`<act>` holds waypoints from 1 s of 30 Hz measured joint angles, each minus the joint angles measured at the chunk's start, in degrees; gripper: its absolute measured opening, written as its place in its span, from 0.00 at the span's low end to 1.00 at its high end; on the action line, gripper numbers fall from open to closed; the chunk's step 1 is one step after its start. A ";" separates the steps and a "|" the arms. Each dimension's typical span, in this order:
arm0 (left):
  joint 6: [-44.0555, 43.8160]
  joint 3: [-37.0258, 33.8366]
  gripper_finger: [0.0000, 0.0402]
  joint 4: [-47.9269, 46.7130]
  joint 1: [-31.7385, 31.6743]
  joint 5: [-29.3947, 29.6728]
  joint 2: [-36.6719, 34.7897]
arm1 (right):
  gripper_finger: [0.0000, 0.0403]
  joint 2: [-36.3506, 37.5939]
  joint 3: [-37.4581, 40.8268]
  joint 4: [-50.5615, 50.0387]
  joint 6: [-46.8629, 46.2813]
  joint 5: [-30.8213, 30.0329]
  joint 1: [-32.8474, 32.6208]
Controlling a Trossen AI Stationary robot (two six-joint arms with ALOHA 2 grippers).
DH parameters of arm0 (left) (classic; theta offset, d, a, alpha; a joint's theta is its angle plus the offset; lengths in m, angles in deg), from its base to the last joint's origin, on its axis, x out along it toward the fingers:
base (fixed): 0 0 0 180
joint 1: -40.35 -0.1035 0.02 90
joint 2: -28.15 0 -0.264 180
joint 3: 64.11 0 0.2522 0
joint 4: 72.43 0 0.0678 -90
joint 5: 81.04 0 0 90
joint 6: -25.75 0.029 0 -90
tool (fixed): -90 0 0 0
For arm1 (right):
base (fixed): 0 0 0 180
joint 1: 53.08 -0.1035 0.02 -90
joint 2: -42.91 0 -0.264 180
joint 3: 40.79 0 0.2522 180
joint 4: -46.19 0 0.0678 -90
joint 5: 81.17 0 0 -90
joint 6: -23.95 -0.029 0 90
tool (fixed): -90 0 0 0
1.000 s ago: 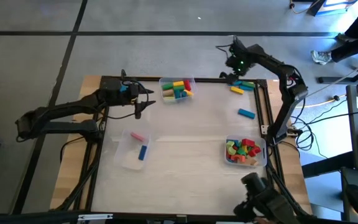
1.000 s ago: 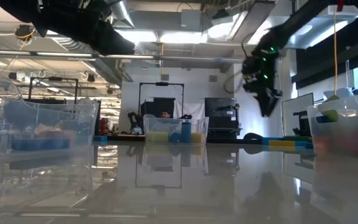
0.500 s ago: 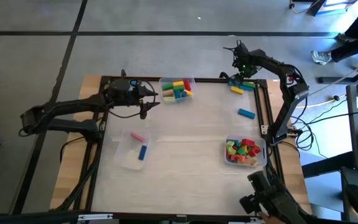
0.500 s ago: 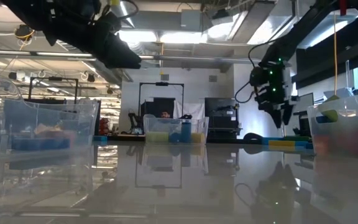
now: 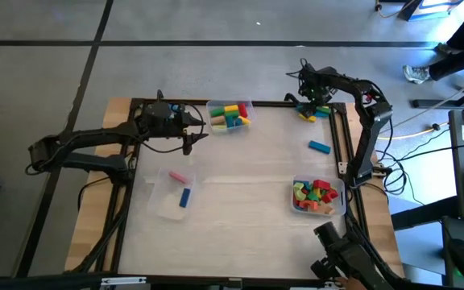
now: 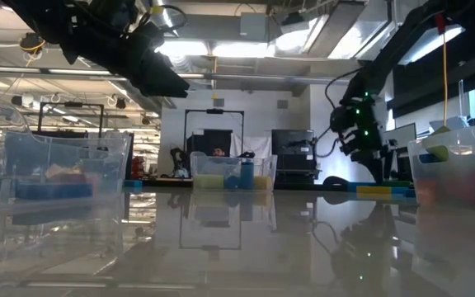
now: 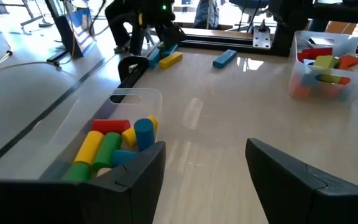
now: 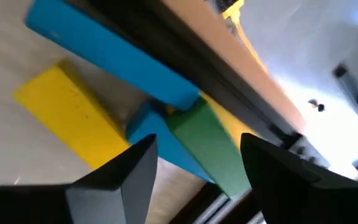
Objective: Sort blocks by size
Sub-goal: Put the green rectangular block into the bottom left transparent bin
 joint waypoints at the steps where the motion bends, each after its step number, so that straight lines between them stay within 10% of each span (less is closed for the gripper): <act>1: -0.02 0.00 0.54 0.00 0.01 0.00 0.00 | 0.58 -0.70 0.00 -0.34 0.10 0.41 0.02; 13: -0.91 0.00 0.54 0.15 0.01 -0.02 0.00 | 0.55 -3.51 -0.22 -1.18 1.34 0.81 -0.03; 30: -0.90 0.00 0.54 0.10 0.01 -0.04 0.00 | 0.03 -2.33 -0.12 -1.86 1.72 0.26 -0.08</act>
